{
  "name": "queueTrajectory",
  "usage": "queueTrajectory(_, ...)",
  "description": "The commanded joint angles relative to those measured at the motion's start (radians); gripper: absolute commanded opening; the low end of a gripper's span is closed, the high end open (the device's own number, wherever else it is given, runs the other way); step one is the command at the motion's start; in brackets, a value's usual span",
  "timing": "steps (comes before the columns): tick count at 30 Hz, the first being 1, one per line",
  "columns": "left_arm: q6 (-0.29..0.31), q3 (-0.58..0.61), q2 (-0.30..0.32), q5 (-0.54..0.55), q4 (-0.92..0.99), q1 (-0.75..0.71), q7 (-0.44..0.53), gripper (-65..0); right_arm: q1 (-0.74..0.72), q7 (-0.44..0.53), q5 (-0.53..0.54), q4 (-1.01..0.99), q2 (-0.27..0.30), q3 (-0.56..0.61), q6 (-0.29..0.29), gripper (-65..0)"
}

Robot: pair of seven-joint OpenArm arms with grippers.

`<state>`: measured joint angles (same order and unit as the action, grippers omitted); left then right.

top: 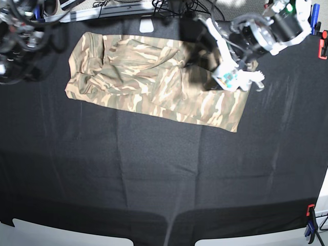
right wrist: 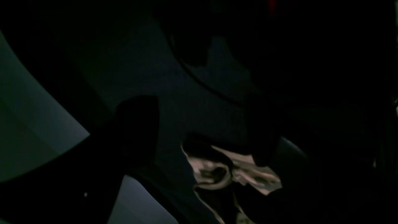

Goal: Layout the t-shirt on the table in an organized manner, then fold the t-shirt properly
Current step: 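Grasp the folded shirt's opposite end with the left gripper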

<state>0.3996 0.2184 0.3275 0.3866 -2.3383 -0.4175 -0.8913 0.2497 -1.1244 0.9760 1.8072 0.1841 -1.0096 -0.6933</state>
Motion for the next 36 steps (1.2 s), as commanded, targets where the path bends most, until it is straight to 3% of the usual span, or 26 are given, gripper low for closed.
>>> queueTrajectory(1,0.012,0.03,0.003,0.004,-0.016,0.005,0.035,-31.5,0.011,-0.012,0.041,0.022,0.018,-0.006,-0.005,-23.5)
queueTrajectory(9,0.011,0.394,-0.003,-0.301,0.139,0.008,0.262,-31.5,0.109,-0.012,0.075,0.07,0.026,-0.006,-0.005,-23.5)
queueTrajectory(11,0.0,0.47,-0.031,-0.375,0.174,0.025,0.273,-31.5,0.117,-0.012,0.075,0.079,0.026,-0.006,-0.005,-23.5)
queueTrajectory(14,-0.073,0.536,-0.104,-0.444,0.258,0.079,0.274,-31.5,0.119,-0.012,0.075,0.08,0.026,-0.006,-0.005,-23.5)
queueTrajectory(20,-0.074,0.569,-0.198,-0.364,0.457,0.178,0.277,-31.5,0.119,-0.012,0.076,0.08,0.027,-0.006,-0.005,-23.5)
queueTrajectory(23,-0.074,0.569,-0.222,-0.391,0.533,0.19,0.294,-31.5,0.119,-0.012,0.076,0.08,0.027,-0.006,-0.005,-23.5)
queueTrajectory(29,-0.066,0.628,-0.256,-0.426,0.67,0.228,0.418,-31.5,0.116,-0.01,0.076,0.081,0.047,-0.006,-0.005,-23.5)
queueTrajectory(33,-0.081,0.678,-0.261,-0.468,0.738,0.291,0.427,-31.5,0.113,-0.011,0.076,0.081,0.048,-0.006,-0.005,-23.5)
queueTrajectory(36,-0.086,0.685,-0.258,-0.529,0.77,0.313,0.493,-31.5,0.113,-0.01,0.076,0.081,0.049,-0.006,-0.005,-23.5)
